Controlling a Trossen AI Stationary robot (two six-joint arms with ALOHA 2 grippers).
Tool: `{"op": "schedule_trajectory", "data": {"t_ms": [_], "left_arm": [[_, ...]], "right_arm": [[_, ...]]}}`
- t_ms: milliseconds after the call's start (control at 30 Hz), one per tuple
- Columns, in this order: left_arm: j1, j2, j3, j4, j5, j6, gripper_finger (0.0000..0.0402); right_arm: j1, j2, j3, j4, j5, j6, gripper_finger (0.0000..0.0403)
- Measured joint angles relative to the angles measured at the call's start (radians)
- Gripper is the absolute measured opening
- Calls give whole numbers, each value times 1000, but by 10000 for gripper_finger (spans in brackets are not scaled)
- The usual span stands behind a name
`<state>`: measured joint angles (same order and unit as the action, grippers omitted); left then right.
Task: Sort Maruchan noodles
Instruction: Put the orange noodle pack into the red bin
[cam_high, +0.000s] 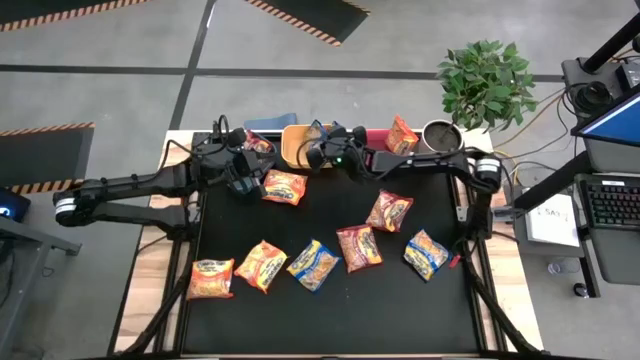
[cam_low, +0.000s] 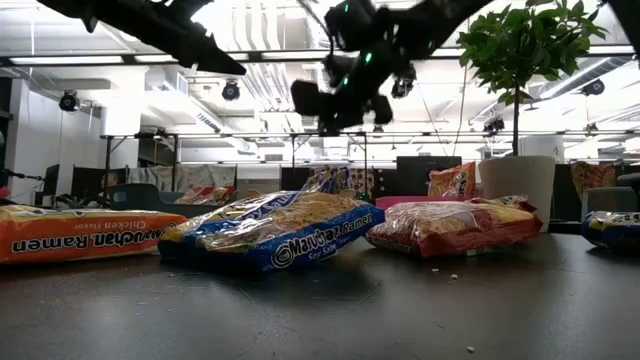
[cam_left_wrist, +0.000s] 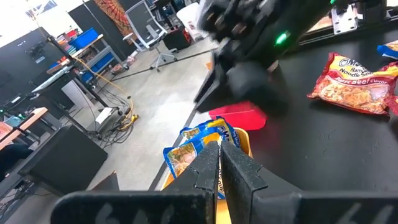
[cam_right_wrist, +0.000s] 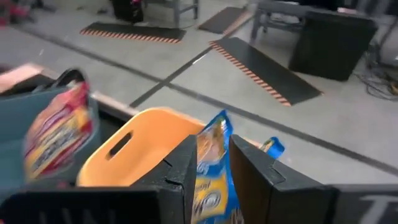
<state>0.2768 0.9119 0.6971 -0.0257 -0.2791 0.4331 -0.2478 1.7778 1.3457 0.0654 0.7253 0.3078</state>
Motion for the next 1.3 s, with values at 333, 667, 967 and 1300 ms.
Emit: {"op": "schedule_trajectory", "data": {"t_ms": [333, 667, 967, 1300], "left_arm": [[0, 9, 0, 2, 0, 0, 0], [0, 90, 0, 1, 0, -58, 0], [-15, 172, 0, -67, 12, -229, 0], [-47, 254, 0, -193, 133, -323, 0]], "right_arm": [[104, -97, -26, -313, -520, -111, 64], [163, -101, -47, -663, -699, -138, 30], [172, -155, -184, -586, -701, -227, 10], [166, -264, -462, -63, -700, -243, 9]]}}
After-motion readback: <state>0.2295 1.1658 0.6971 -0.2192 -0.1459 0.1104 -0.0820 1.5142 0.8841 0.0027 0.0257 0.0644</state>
